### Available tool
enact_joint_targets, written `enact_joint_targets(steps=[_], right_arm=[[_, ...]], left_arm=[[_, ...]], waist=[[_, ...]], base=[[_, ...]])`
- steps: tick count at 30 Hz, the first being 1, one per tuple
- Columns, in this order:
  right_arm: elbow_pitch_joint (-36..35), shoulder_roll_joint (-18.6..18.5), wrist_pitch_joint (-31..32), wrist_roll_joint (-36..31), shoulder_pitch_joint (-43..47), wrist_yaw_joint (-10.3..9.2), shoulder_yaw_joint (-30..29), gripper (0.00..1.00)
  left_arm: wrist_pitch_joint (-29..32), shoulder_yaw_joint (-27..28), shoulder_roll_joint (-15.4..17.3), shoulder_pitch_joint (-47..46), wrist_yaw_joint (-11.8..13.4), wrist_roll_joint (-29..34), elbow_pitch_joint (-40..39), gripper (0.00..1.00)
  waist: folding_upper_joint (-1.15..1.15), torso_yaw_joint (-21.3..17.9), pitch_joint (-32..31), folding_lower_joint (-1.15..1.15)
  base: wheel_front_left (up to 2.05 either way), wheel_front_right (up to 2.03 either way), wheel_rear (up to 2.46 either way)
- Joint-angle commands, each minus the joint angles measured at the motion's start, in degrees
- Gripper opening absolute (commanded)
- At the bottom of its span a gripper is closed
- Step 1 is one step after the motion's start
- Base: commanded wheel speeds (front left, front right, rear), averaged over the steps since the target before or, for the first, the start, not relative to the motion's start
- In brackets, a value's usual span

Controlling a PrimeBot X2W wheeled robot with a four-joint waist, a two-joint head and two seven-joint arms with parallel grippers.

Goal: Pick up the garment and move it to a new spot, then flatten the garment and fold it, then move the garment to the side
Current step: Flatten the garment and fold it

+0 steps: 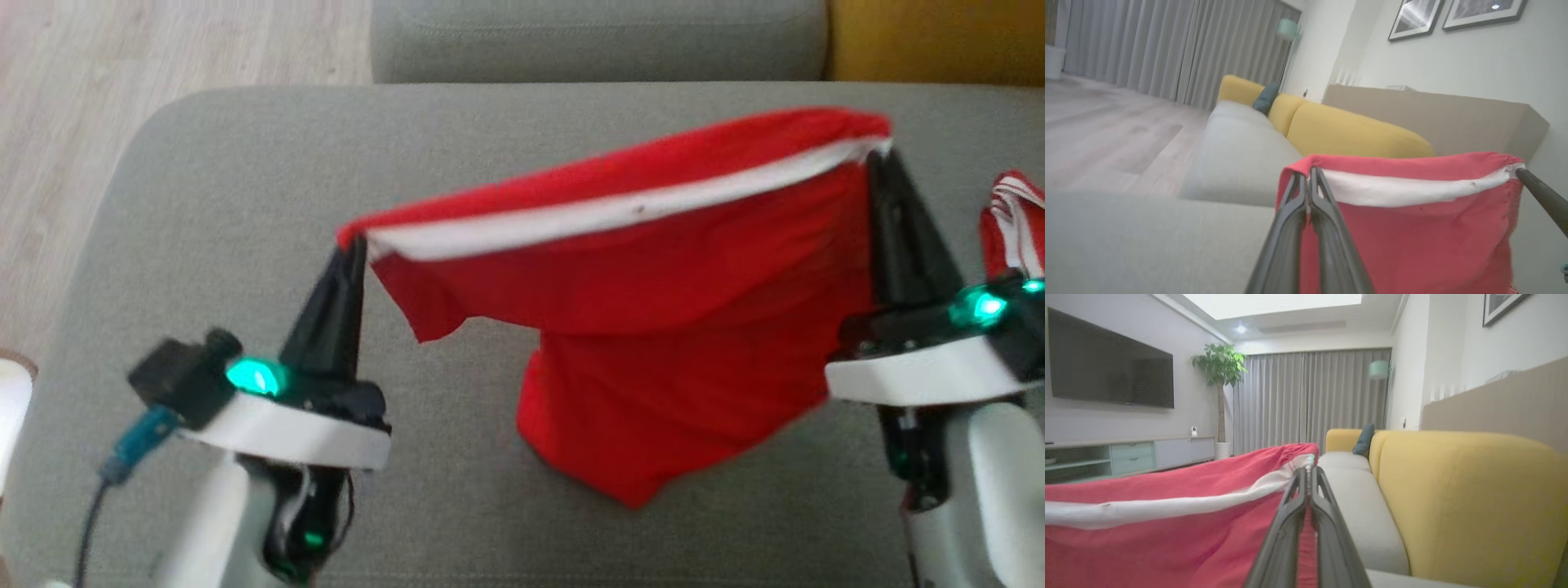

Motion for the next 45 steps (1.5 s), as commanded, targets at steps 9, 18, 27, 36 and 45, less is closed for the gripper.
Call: enact_joint_targets(steps=[9,18,27,36,45], right_arm=[[-19.06,-0.71,2.14,-0.13,-2.36,0.37,-0.04,0.0],[-16.9,-3.31,7.61,1.21,-14.14,0.37,0.93,0.0],[8.78,-0.84,0.28,-0.38,-39.43,0.37,5.78,0.0],[29.71,2.69,-7.02,-4.39,-53.52,0.37,5.27,0.0],[33.07,2.97,-7.64,-2.35,-45.56,0.37,7.37,0.0]], left_arm=[[7.78,3.31,5.5,-13.1,0.25,2.57,-17.94,0.0],[16.32,5.32,8.48,-30.49,-0.48,0.28,-11.69,0.0],[15.04,3.38,12.04,-52.33,-1.82,3.95,9.18,0.0],[5.19,1.94,10.26,-64.93,-1.98,7.44,23.7,0.0],[-0.47,-0.2,6.31,-55.87,-2.32,2.19,29.95,0.0]], waist=[[0.0,-2.7,-0.76,0.0],[0.0,-5.89,5.28,0.0],[0.0,-9.7,14.12,0.0],[0.0,-9.84,21.03,0.0],[0.0,-6.31,23.21,0.0]], base=[[0.0,0.0,0.0],[0.0,0.0,0.0],[0.0,0.0,0.0],[0.0,0.0,0.0],[0.0,0.0,0.0]])
